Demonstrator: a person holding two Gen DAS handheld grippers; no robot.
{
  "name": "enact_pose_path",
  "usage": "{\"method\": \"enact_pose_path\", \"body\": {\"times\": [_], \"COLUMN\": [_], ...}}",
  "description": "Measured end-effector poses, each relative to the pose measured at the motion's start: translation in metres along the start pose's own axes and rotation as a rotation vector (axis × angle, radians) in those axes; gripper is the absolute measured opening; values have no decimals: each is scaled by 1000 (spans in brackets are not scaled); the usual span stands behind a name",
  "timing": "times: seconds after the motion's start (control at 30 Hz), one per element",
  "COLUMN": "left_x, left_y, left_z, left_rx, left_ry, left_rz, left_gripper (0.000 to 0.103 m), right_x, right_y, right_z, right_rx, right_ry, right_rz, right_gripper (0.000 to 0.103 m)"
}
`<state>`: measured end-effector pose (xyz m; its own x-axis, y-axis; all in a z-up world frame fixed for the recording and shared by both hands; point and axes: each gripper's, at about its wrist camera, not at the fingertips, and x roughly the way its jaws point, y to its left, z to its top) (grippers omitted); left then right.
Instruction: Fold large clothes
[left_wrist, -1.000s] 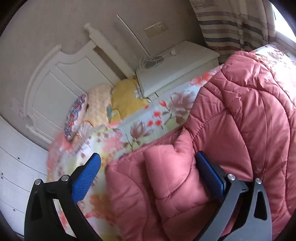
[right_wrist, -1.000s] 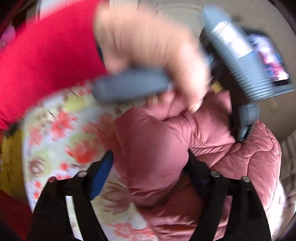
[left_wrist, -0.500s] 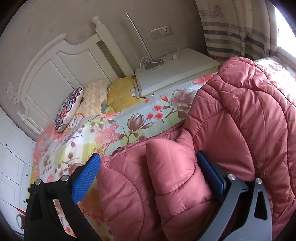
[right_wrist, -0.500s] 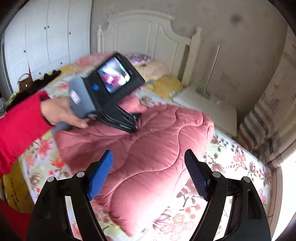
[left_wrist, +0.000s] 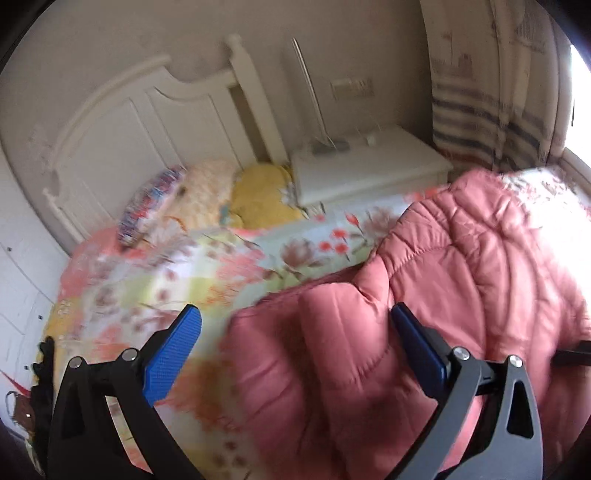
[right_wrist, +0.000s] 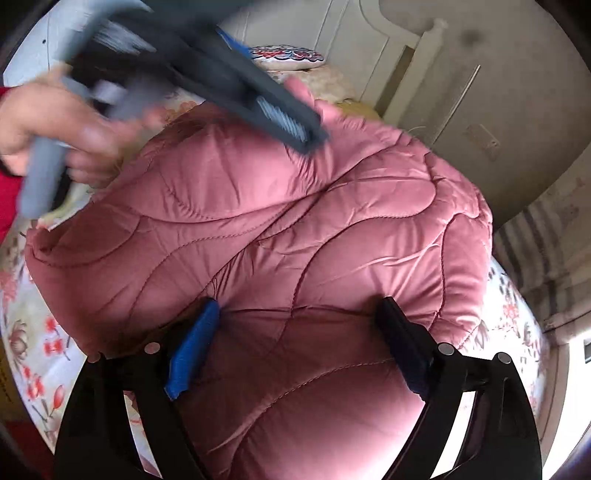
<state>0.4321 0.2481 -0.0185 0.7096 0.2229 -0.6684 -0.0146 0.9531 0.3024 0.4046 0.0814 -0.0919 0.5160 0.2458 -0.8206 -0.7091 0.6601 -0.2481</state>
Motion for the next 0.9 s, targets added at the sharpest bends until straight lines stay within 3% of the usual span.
{"method": "enact_pose_path", "body": {"times": [0.1,0.17,0.23,0.37,0.4,0.5,0.53,0.6,0.67,0.7,0.77,0.8,0.87,0.9], "left_x": [-21,-13,-1,13,14,16,17,18,20,21,25,25,26,25], "left_y": [-4,-12,-19,-27,-25,-15,-14,-10,-9,-8,-3,-2,-6,-6], "left_z": [-3,-12,-23,-40,-43,-50,-51,-55,-55,-56,-60,-63,-66,-67], "left_rx": [21,53,71,115,104,63,57,39,33,27,1,-12,-12,-15], "left_ry": [5,25,53,46,51,39,36,20,9,1,-8,-14,-29,-39], "left_rz": [60,115,121,183,179,137,131,113,101,91,48,18,27,30], "left_gripper": [101,101,101,101,101,101,101,101,101,101,101,101,101,101], "right_x": [1,0,2,-4,-11,-42,-49,-61,-68,-64,-35,-19,-9,-15], "right_y": [-1,-2,-2,8,7,-21,-28,-38,-41,-41,-38,-44,-67,-70], "right_z": [-1,-3,-3,-5,-6,-17,-20,-32,-41,-49,-63,-73,-81,-80], "right_rx": [13,35,42,15,7,105,115,101,110,109,61,94,256,269], "right_ry": [-22,-37,-43,-58,-81,-150,-161,-166,-183,-178,-87,-63,-32,-42], "right_rz": [3,7,-2,-40,-30,111,94,-29,-25,2,-39,-14,129,123], "right_gripper": [87,87,87,86,86,85,85,85,85,88,93,97,98,98]}}
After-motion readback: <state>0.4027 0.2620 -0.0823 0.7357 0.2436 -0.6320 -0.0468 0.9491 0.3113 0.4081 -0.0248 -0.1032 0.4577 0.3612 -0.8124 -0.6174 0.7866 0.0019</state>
